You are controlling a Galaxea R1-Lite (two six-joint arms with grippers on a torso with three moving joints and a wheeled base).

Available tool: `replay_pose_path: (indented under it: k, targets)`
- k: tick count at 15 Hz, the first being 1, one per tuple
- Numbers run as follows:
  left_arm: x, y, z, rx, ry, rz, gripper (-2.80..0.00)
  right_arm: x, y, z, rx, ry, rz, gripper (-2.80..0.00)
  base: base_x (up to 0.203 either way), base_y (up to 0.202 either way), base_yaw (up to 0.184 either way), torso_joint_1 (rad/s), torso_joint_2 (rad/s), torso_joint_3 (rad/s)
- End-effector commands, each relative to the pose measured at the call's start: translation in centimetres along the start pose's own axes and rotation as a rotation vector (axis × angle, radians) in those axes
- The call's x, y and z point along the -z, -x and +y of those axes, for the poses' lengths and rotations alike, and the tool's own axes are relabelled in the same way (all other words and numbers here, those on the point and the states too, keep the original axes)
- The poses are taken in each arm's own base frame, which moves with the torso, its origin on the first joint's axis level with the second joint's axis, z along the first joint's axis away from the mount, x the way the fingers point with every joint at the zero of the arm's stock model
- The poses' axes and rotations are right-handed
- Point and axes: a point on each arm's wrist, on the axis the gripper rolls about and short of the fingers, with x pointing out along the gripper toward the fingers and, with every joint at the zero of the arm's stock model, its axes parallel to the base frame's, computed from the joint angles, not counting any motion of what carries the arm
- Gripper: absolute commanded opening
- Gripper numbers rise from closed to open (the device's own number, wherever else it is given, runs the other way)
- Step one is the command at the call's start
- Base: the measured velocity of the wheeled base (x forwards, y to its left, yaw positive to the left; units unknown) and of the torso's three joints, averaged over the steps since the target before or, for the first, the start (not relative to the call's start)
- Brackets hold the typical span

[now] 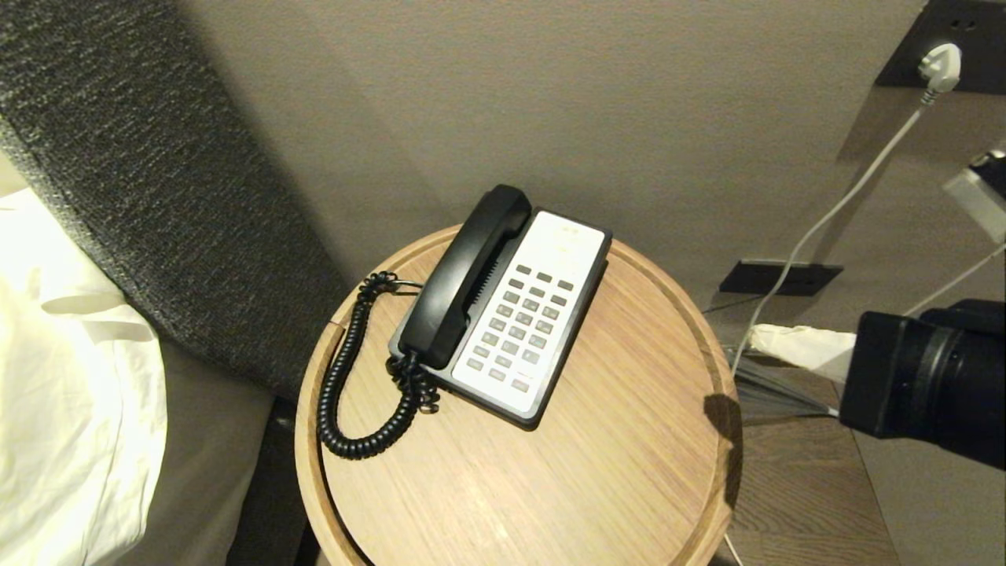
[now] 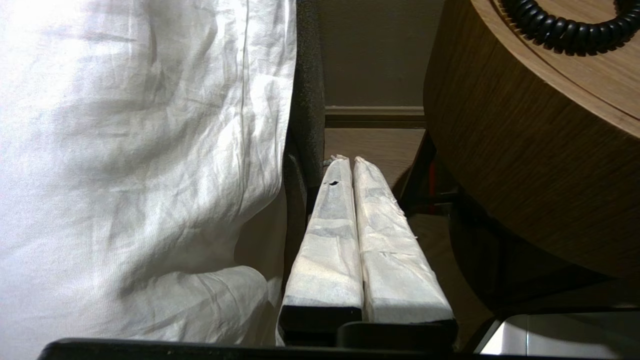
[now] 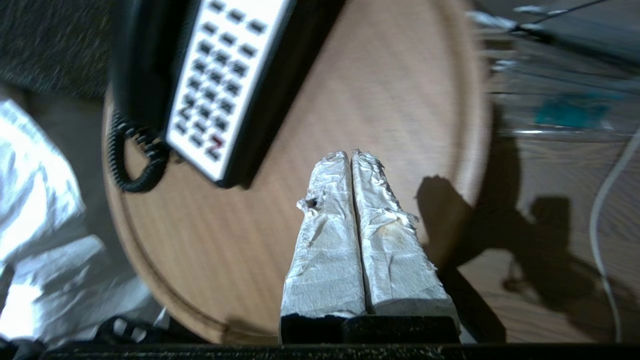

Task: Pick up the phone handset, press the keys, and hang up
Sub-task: End the call using the dial pad

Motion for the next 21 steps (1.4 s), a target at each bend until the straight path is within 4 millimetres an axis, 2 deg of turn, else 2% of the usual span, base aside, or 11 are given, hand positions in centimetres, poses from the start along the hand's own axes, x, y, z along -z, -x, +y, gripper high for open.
replay_pose_path:
  k: [1,5,8,12,21]
  targets:
    - [0.5,-0.1,0.0,0.002,-0.001,0.020,-2.80,0.7,-2.4,2.7,-0.018,0.041,0.057,-2.80,0.000,0.000,0.000,0.000,0.00,0.000]
    - [0.5,-0.1,0.0,0.002,-0.001,0.020,-2.80,2.2,-5.1,6.9,-0.077,0.098,0.127,-2.80,0.000,0.000,0.000,0.000,0.00,0.000]
    - [0.5,-0.1,0.0,0.002,-0.001,0.020,-2.80,2.9,-7.3,8.9,-0.076,0.115,0.148,-2.80,0.000,0.000,0.000,0.000,0.00,0.000]
    - [0.5,-0.1,0.0,0.002,-0.001,0.020,-2.80,4.1,-9.5,10.1,-0.052,0.141,0.173,-2.80,0.000,0.000,0.000,0.000,0.00,0.000]
    - [0.5,-0.1,0.0,0.002,-0.001,0.020,-2.80,4.9,-10.6,9.9,-0.021,0.164,0.192,-2.80,0.000,0.000,0.000,0.000,0.00,0.000]
